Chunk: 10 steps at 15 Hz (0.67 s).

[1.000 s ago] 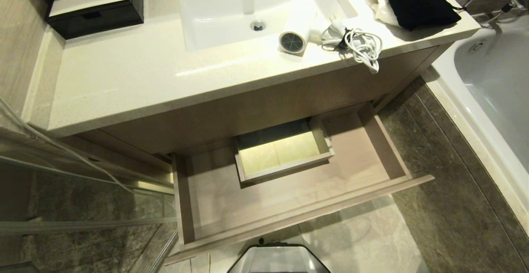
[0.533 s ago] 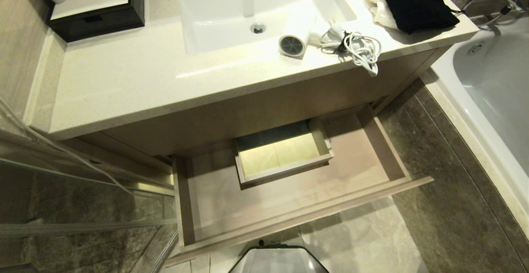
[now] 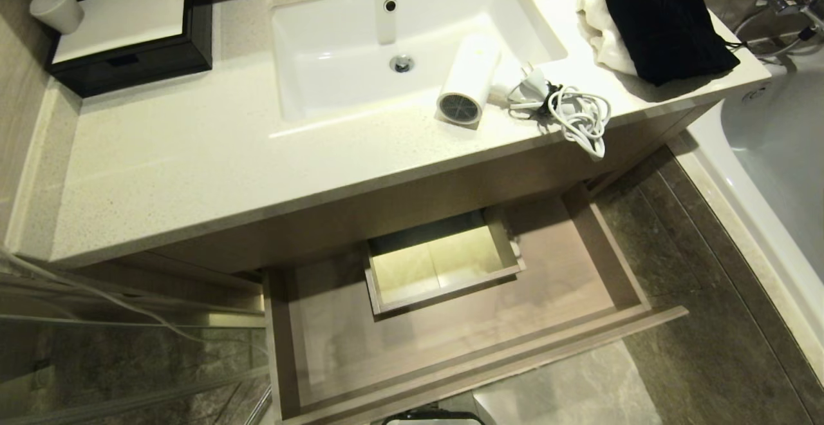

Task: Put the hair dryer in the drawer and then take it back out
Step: Pick up the hairdryer

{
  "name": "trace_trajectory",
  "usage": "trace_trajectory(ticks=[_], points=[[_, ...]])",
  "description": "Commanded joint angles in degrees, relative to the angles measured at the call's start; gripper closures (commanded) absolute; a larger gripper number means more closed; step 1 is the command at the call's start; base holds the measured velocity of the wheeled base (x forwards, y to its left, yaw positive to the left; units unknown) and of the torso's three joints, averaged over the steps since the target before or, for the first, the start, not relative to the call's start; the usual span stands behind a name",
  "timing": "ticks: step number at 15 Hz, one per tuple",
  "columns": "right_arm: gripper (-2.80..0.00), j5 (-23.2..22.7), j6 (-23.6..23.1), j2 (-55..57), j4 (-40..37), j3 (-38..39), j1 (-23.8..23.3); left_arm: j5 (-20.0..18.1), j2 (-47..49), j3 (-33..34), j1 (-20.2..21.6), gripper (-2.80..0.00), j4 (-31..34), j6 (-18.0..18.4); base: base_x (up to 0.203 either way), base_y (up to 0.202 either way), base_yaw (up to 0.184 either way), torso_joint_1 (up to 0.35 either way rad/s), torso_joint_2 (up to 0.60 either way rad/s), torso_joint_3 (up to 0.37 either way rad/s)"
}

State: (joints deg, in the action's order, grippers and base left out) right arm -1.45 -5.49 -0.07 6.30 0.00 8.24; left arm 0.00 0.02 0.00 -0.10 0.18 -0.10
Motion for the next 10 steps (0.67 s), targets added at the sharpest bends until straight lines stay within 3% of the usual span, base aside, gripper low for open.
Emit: trace_trajectory(ticks=[1,10], points=[[0.0,-0.04,-0.05,-2.22,0.03,2.29,0.02,0.0,-0.02,0.09,0.01,0.0,-0.01,0.01,0.0,0.0,0.0,0.3,-0.11,0.183],[0.0,-0.04,-0.14,-2.22,0.03,2.29,0.02,0.0,-0.02,0.01,0.01,0.0,-0.01,0.01,0.0,0.0,0.0,0.329,-0.19,0.143]])
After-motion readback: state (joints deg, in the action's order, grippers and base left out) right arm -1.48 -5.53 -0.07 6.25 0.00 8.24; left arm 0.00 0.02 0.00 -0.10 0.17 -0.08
